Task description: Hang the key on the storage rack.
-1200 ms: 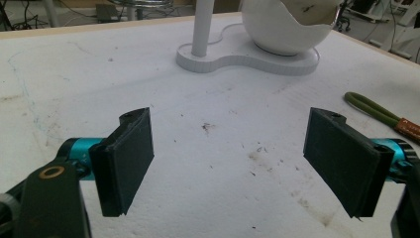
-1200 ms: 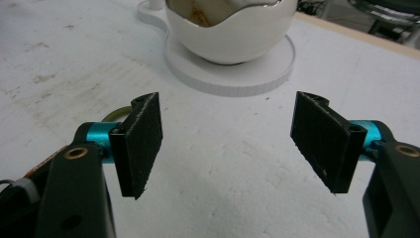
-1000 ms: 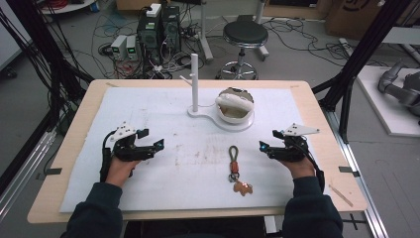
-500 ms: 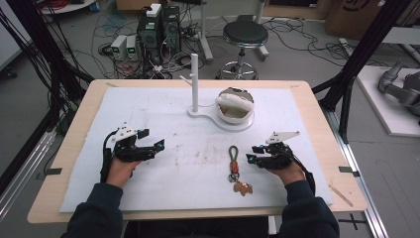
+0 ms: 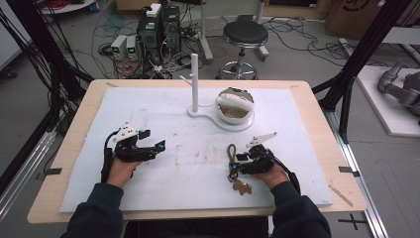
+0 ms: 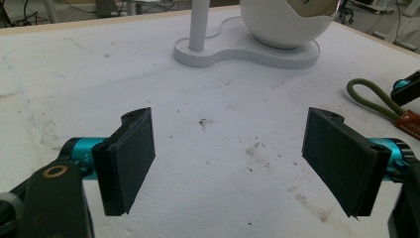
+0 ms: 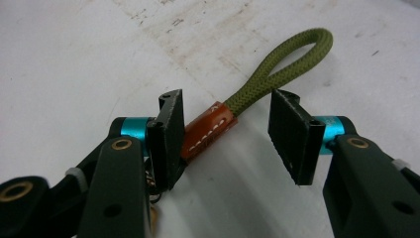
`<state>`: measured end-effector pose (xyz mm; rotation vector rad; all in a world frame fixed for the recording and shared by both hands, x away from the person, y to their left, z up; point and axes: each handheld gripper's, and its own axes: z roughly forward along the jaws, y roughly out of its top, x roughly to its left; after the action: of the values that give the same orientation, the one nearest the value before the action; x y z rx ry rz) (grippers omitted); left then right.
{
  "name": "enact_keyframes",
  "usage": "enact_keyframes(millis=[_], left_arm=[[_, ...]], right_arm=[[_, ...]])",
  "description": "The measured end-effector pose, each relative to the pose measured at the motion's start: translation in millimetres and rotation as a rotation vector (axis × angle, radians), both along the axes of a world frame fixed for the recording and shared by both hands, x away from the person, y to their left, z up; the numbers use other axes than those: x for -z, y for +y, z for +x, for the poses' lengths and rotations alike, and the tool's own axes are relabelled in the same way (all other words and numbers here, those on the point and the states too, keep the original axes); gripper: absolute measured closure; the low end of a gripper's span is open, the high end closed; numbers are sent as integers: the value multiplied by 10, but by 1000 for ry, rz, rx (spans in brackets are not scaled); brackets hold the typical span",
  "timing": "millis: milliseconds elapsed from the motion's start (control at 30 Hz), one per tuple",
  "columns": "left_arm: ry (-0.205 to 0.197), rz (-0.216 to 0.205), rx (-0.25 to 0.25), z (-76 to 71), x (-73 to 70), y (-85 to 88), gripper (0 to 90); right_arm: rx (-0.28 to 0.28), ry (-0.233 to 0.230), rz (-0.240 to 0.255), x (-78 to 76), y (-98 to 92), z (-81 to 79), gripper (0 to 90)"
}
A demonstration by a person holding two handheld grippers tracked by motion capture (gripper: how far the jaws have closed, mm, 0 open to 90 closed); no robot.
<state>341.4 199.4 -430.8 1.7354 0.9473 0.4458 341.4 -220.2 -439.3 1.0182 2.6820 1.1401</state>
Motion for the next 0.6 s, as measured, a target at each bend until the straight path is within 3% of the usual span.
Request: enact_keyframes(millis=[100, 133, 167, 233, 267, 400, 433, 600], left_arm=[[3, 0, 1, -2, 2, -7, 205], [2, 0, 1, -2, 2, -7, 205], [3, 1, 1, -1, 2, -7, 205], [4, 0, 1, 2, 3, -5, 205], [4, -1, 1, 3, 5, -7, 205], [4, 1, 3, 3, 6, -9, 206], [5, 1, 3, 4, 7, -9, 206], [6, 0, 5, 2, 5, -9, 207]], right_arm=[[-5, -16, -11, -7, 31, -22, 499], [-21, -9, -28, 4, 51, -26, 491], [-32, -41, -73, 8, 107, -70, 491], [-34, -48, -86, 2, 119, -75, 498], [-40, -55, -101, -7, 126, -83, 581], [-66, -67, -114, -19, 150, -101, 659], [-96, -70, -124, -25, 179, -114, 766], [-106, -95, -144, -30, 207, -133, 773]])
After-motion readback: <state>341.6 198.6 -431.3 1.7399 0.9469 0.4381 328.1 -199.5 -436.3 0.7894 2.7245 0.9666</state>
